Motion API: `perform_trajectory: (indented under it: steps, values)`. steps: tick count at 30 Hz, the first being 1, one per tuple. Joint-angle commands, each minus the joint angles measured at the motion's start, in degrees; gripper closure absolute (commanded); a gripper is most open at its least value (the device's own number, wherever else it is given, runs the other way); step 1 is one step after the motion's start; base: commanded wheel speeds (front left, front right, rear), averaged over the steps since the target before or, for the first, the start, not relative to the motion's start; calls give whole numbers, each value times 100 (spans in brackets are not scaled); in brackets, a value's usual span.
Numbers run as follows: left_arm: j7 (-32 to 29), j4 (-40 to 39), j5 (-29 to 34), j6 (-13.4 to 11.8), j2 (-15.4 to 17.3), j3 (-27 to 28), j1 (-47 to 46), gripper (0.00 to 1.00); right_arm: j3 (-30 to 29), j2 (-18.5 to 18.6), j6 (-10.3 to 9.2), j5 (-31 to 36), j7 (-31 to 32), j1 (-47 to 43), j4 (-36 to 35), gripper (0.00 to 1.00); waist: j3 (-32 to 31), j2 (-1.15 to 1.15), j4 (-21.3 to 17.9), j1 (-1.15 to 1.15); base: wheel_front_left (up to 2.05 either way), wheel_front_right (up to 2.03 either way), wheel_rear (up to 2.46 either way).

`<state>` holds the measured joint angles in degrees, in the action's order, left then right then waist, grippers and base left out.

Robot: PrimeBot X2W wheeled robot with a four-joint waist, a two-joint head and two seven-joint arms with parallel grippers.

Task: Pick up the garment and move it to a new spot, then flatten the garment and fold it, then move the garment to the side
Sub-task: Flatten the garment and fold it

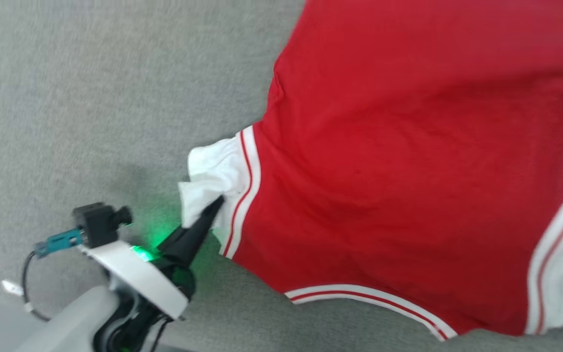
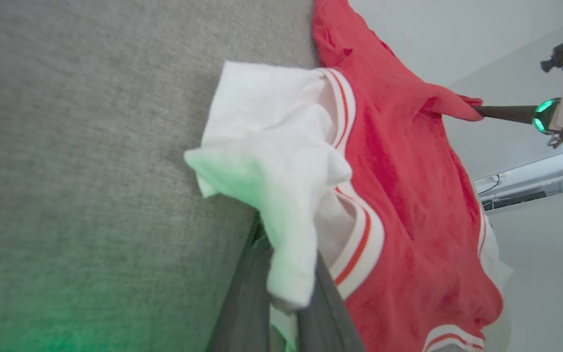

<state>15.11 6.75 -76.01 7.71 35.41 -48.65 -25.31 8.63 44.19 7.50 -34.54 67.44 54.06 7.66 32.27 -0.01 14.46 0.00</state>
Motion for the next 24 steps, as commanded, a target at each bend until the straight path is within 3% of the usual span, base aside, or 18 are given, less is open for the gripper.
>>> perform_trajectory:
  steps: [1,5,11,13,19,24]
  values:
    - [3,75,-19,-36,110,84,146,100,-69,129,-3,-156,2,-503,-273,100,-317,1,-273,0,0,0,0]
    - [4,32,-28,-32,289,225,318,100,-432,327,-2,-511,42,-1888,-1129,100,-531,1,-456,0,0,0,0]
    - [6,0,-51,-32,440,540,590,100,-893,-62,-3,-739,291,-4119,-2302,100,-752,1,-676,0,0,0,0]
    - [7,-2,-61,-32,455,601,631,100,-923,-194,-3,-746,292,-4435,-2463,100,-780,1,-712,0,0,0,0]
    - [7,7,-60,-32,478,795,817,100,-408,-732,-2,-639,441,-5782,-3179,100,-847,1,-897,0,0,0,0]
    - [7,2,-89,-33,532,816,782,100,182,-964,-2,-456,583,-6042,-3362,100,-820,1,-999,0,0,0,0]
